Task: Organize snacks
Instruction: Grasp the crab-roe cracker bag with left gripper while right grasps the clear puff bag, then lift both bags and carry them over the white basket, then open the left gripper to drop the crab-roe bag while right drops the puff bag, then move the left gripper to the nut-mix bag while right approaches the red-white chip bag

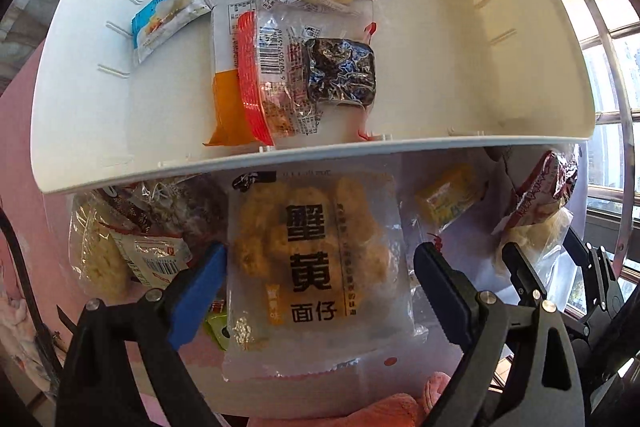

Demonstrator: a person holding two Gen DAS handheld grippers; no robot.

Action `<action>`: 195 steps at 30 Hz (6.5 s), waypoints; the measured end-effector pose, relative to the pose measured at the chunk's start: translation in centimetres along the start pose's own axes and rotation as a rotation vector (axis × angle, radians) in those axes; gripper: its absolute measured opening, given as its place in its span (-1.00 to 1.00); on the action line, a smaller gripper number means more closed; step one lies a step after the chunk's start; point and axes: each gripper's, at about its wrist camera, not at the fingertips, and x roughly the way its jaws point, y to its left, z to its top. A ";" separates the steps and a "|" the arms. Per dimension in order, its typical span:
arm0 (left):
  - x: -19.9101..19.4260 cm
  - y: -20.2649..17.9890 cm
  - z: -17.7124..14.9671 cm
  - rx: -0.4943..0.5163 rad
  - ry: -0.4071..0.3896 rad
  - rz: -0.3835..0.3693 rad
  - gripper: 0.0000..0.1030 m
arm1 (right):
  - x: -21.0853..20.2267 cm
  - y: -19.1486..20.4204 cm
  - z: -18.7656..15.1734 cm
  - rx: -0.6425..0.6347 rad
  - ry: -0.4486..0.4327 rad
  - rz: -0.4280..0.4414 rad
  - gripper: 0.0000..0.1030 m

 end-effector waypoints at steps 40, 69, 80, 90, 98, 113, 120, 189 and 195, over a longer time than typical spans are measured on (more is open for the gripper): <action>-2.1 -1.0 -4.1 0.016 0.044 -0.067 0.26 | -2.6 -3.6 -2.8 0.004 0.083 0.049 -0.18; -18.5 6.3 -6.6 0.053 -0.310 -0.092 0.27 | -13.9 1.8 2.6 0.013 -0.212 0.058 -0.19; -19.4 7.6 -2.9 0.029 -0.401 -0.115 0.28 | -13.8 4.0 6.3 -0.041 -0.320 0.117 -0.19; -15.7 8.9 1.2 -0.057 -0.396 -0.150 0.29 | -11.0 4.0 9.4 -0.010 -0.346 0.199 -0.19; -13.1 9.4 3.4 -0.082 -0.364 -0.150 0.30 | -8.7 4.3 10.6 0.008 -0.308 0.210 -0.18; -13.7 8.9 2.5 -0.054 -0.393 -0.187 0.63 | -8.5 2.7 9.8 0.108 -0.278 0.179 0.25; -14.7 9.0 -0.2 -0.021 -0.425 -0.211 0.63 | -9.6 3.0 8.1 0.138 -0.285 0.172 0.26; -1.6 -0.9 -10.2 -0.341 -0.150 -0.175 0.63 | -4.5 -3.0 1.3 -0.288 -0.107 0.172 0.71; 0.5 -1.1 -8.2 -0.379 -0.097 -0.148 0.63 | -2.7 -2.6 2.1 -0.361 -0.104 0.173 0.72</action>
